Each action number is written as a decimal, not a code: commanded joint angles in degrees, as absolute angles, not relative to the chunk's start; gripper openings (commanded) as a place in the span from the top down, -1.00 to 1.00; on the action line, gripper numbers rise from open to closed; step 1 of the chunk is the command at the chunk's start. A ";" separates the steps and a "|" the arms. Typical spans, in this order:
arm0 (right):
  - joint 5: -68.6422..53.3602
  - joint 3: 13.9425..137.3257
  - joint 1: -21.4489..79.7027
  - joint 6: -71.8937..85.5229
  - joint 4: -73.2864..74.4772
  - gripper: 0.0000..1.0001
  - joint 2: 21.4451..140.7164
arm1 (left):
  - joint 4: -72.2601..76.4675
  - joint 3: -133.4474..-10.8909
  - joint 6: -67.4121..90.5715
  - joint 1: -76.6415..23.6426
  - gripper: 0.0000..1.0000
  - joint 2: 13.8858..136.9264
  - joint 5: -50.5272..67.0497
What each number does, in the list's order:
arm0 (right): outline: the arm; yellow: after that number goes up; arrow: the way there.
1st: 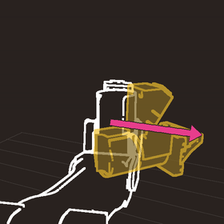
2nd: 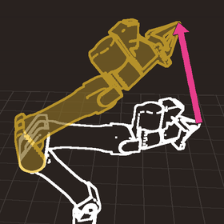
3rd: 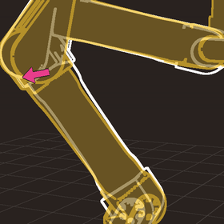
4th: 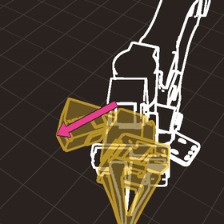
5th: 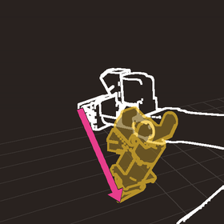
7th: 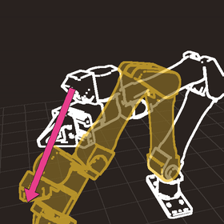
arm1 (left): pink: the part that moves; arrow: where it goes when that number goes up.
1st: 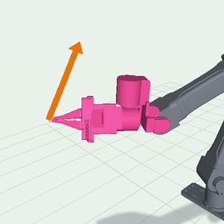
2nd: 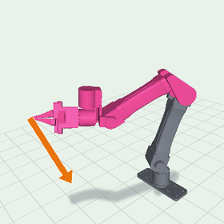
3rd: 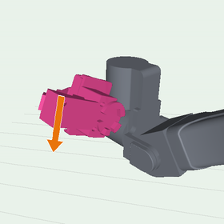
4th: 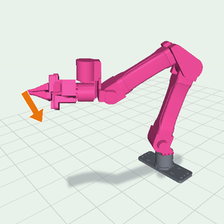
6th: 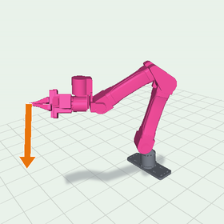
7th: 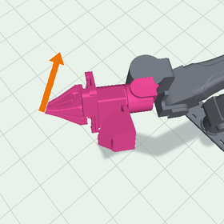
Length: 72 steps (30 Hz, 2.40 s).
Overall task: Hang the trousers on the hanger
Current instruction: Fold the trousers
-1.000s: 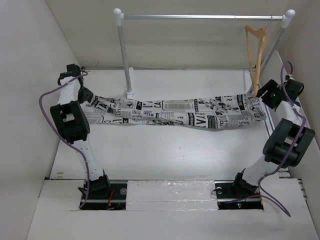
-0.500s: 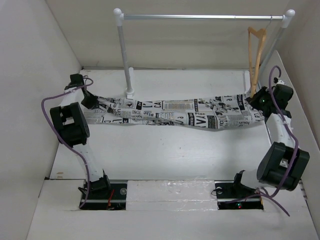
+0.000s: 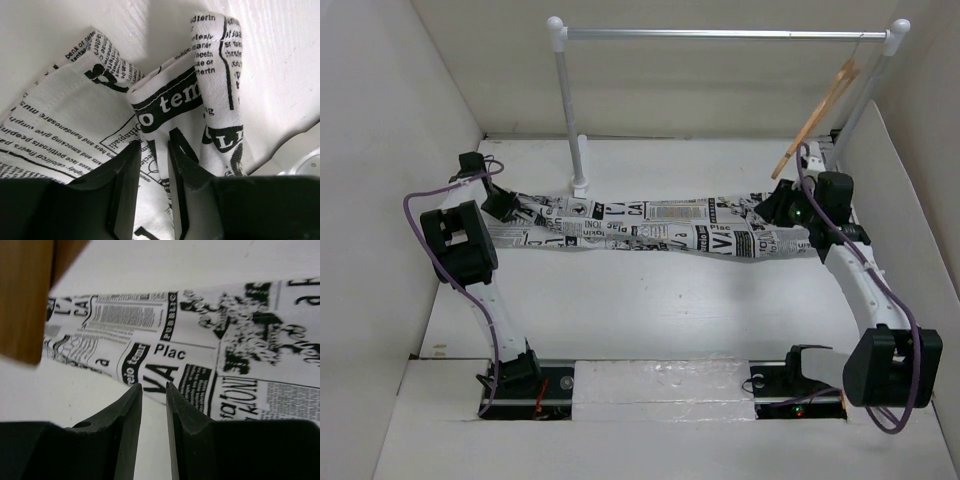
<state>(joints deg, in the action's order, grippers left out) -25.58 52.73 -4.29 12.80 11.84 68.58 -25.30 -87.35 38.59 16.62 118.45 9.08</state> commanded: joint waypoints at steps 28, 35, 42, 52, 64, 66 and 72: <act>-31.98 45.35 10.11 1.94 13.45 0.41 72.33 | -17.75 -72.52 39.72 17.40 1.00 95.89 -3.42; -34.01 46.40 7.65 -1.93 16.08 0.41 73.30 | -13.98 -60.74 42.80 22.32 0.99 93.69 -2.20; -34.72 47.20 6.50 -2.90 18.72 0.15 73.04 | -14.33 -59.42 40.96 25.05 0.35 94.93 -0.35; -33.30 43.87 -1.74 6.57 19.08 -0.46 70.84 | -9.86 -53.62 41.83 25.05 -0.04 96.41 9.83; -35.69 27.69 -25.05 26.87 0.64 -0.57 70.12 | -5.01 -50.98 40.43 25.05 -0.10 99.40 16.08; -34.29 26.72 -25.66 29.61 -4.29 -0.58 71.62 | -4.84 -51.59 40.34 25.05 -0.07 99.84 15.65; -28.92 26.10 -25.66 37.00 -17.66 -0.24 81.99 | -4.21 -54.05 40.60 25.05 1.00 102.03 16.44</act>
